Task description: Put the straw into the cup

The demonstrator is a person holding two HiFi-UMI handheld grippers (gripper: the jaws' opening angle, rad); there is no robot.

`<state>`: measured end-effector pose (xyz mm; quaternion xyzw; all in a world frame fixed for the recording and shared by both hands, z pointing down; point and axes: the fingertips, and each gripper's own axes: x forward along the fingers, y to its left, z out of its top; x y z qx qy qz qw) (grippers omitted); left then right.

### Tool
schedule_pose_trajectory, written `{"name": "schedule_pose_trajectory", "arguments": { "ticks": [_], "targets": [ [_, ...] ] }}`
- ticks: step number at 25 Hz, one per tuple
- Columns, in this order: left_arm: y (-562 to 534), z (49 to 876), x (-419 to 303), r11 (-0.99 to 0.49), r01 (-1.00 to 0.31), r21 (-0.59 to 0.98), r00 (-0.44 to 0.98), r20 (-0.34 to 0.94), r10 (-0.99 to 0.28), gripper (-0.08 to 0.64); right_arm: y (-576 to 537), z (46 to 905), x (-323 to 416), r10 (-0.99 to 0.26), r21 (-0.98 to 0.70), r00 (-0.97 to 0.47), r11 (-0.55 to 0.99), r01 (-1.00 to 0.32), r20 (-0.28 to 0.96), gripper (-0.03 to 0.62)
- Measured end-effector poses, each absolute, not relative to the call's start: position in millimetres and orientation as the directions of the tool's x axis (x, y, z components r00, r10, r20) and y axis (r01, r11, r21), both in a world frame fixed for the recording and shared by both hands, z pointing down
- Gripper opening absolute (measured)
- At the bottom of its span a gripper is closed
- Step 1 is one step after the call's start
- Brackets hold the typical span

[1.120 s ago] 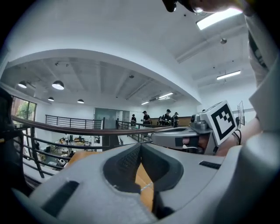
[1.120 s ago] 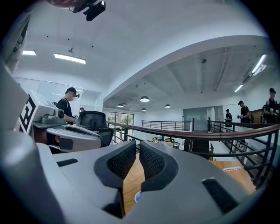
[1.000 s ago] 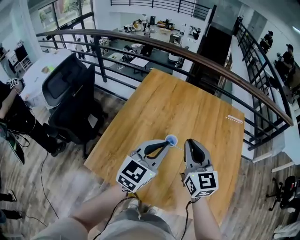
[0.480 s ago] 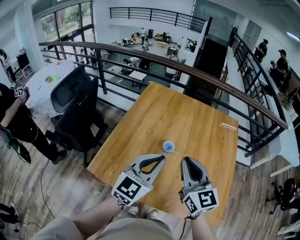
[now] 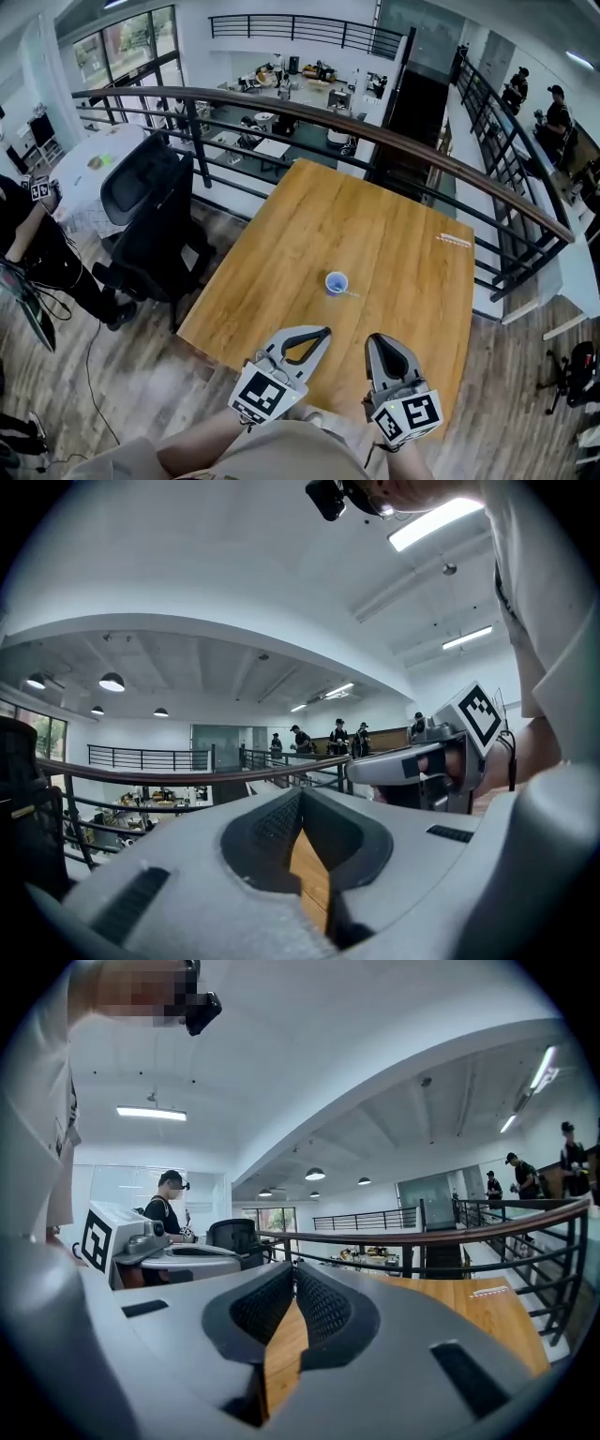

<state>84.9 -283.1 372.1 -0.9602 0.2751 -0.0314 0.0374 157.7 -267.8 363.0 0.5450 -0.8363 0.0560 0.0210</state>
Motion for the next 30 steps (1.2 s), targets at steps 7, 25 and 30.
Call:
{"name": "schedule_pose_trajectory", "arguments": {
  "ticks": [7,25,30],
  "targets": [
    [-289.5,386.8,69.3,-0.839,-0.533,-0.106,0.838,0.066,-0.541,0.014,-259.9,371.6,151.0,-0.903,-0.052,-0.416,0.413,-0.909,0.107,0.025],
    [-284.6,378.6,60.8,-0.837,-0.538,-0.1,0.834,0.077,-0.546,0.014,-252.8,370.6,138.0,-0.892,-0.014,-0.437,0.439,-0.899,0.114,0.021],
    [-282.3,378.5,60.7,-0.834,-0.542,-0.1,0.831,0.08,-0.55,0.014,-251.7,370.8,138.2,-0.892,-0.021,-0.439,0.439,-0.898,0.108,0.021]
  ]
}}
